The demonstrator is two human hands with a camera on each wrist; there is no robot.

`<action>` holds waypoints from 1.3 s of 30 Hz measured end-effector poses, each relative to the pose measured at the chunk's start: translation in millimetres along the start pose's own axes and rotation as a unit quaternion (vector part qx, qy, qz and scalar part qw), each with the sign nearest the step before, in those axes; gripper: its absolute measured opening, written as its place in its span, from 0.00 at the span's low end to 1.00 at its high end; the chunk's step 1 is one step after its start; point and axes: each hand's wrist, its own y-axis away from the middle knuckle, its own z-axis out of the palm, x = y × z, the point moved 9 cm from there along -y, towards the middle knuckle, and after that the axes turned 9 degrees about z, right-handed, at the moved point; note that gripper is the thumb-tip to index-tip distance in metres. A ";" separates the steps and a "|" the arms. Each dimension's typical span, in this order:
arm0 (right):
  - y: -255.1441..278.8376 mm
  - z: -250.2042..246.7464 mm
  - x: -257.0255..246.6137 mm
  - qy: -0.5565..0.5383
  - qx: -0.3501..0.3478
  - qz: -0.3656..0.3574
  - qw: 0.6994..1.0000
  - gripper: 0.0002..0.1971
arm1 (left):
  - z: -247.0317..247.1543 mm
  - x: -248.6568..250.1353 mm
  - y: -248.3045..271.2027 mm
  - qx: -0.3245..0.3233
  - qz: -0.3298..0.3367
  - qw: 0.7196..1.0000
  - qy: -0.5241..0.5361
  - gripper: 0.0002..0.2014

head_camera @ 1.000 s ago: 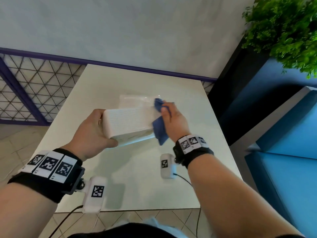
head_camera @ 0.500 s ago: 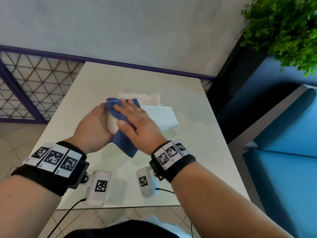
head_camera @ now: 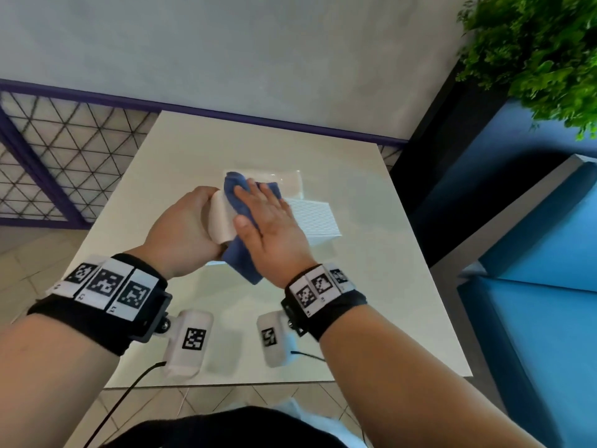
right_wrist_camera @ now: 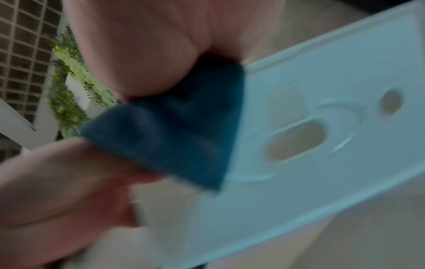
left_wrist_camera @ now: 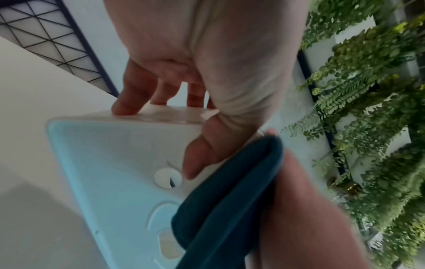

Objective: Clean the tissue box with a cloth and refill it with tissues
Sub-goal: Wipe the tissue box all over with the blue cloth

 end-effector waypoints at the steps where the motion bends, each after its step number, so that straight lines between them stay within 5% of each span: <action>1: -2.0 -4.0 13.1 0.014 -0.001 0.001 1.000 0.26 | -0.3 -3.1 0.0 -0.008 -0.007 1.000 0.016 0.35; 6: -5.0 -43.7 120.2 0.022 0.020 0.187 0.982 0.24 | -4.9 -33.2 7.7 -0.024 -0.068 0.982 0.177 0.43; 11: -4.1 -66.4 148.5 -0.111 0.043 0.300 0.947 0.24 | 4.7 -50.6 14.7 -0.024 -0.089 0.950 0.299 0.44; 15: -9.5 -70.6 130.8 -0.281 -0.023 0.204 0.938 0.44 | 0.9 -65.5 15.7 -0.019 -0.095 0.924 0.370 0.46; 17: -11.7 -74.4 109.6 -0.282 -0.087 0.143 0.945 0.54 | 3.1 -74.4 19.5 -0.036 -0.109 0.910 0.399 0.48; 20: -18.2 -86.0 85.7 -0.209 -0.112 0.102 0.966 0.51 | 17.1 -89.1 29.8 -0.080 -0.159 0.880 0.439 0.53; 22: -22.8 -93.5 71.4 -0.163 -0.105 0.093 0.977 0.50 | 19.4 -89.1 30.9 -0.088 -0.173 0.907 0.373 0.54; 24: -27.1 -98.7 52.1 -0.086 -0.089 0.073 0.990 0.51 | 2.9 -87.0 18.3 -0.076 -0.161 0.975 0.134 0.56; 27: -32.2 -87.7 17.1 0.030 -0.101 0.025 0.994 0.51 | -3.4 -30.4 -5.3 -0.090 -0.029 0.995 -0.030 0.62; 31: -31.4 -56.4 -25.2 0.108 -0.103 -0.040 0.988 0.46 | 12.7 29.1 -18.6 -0.103 0.092 0.990 0.009 0.45; 34: -15.9 -38.4 -36.1 0.182 -0.029 -0.051 0.982 0.43 | 3.5 16.4 -18.3 -0.041 0.078 0.995 0.047 0.44; 39: -9.1 -56.8 11.8 0.073 0.052 0.016 0.996 0.32 | 2.9 -5.5 -6.5 -0.004 0.048 0.996 0.075 0.42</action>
